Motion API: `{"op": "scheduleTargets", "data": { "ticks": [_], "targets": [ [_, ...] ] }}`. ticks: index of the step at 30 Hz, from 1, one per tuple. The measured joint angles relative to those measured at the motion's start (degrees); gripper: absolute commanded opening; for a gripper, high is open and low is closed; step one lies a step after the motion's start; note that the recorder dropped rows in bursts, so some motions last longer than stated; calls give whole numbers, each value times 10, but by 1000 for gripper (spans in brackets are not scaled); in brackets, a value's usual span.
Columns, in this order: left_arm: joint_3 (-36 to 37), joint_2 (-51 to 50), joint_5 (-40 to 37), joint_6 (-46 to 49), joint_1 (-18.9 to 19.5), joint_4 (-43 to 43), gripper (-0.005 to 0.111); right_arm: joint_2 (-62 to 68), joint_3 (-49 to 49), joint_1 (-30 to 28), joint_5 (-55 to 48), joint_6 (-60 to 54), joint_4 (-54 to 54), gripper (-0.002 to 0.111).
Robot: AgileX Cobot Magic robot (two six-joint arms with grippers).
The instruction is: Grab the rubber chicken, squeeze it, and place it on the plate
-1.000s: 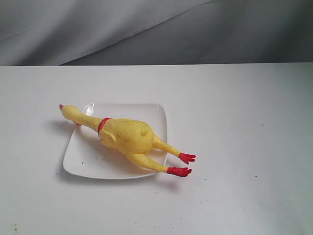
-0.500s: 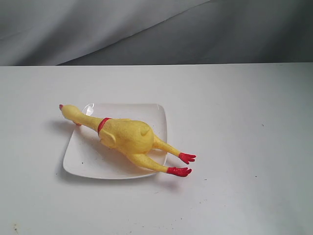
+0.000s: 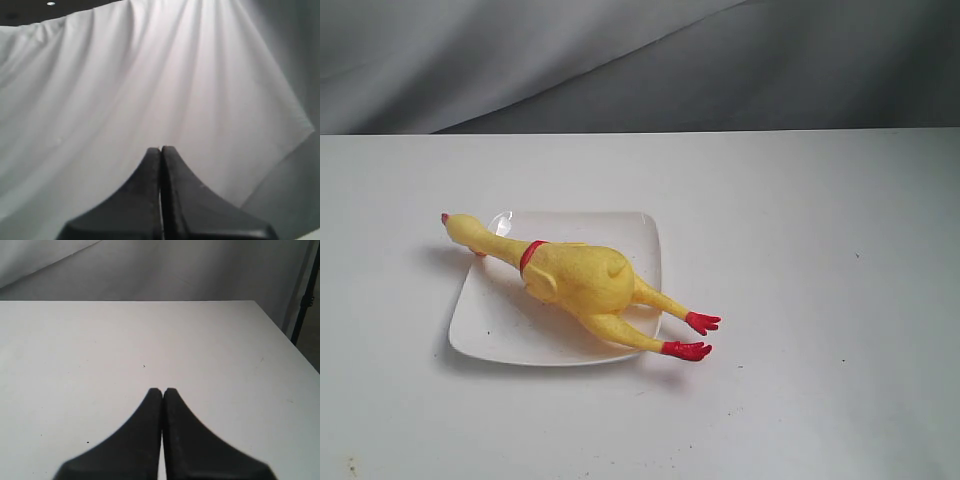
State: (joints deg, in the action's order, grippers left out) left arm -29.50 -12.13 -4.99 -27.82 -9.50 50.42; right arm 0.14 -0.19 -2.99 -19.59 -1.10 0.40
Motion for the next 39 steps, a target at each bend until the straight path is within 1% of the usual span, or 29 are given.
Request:
{"op": "scheduleTargets", "data": {
  "ticks": [2,6,8,11,16,23,25,27,29,30,32,34,35,39],
  "targets": [
    [0,24,0,0,44,0,0,0,0,0,0,0,0,0],
    [0,70,0,0,112,0,0,0,0,0,0,0,0,0],
    [0,95,0,0,136,0,0,0,0,0,0,0,0,0],
    [-1,117,0,0,160,0,0,0,0,0,0,0,0,0],
    [-1,119,0,0,180,7,0,0,0,0,0,0,0,0],
    [-1,119,0,0,182,12,0,0,0,0,-1,0,0,0],
    [-1,119,0,0,182,1,0,0,0,0,-1,0,0,0],
    [-1,119,0,0,182,-34,0,0,0,0,-1,0,0,0],
    [14,119,1,28,182,-109,0,0,0,0,-1,0,0,0],
    [26,119,0,71,182,-159,0,0,0,0,-1,0,0,0],
    [56,118,-28,193,182,-282,0,0,0,0,-1,0,0,0],
    [86,118,-50,261,182,-353,0,0,0,0,-1,0,0,0],
    [101,118,-56,278,182,-369,0,0,0,0,-1,0,0,0],
    [145,118,-58,278,182,-385,0,0,0,0,-1,0,0,0]
  ]
}}
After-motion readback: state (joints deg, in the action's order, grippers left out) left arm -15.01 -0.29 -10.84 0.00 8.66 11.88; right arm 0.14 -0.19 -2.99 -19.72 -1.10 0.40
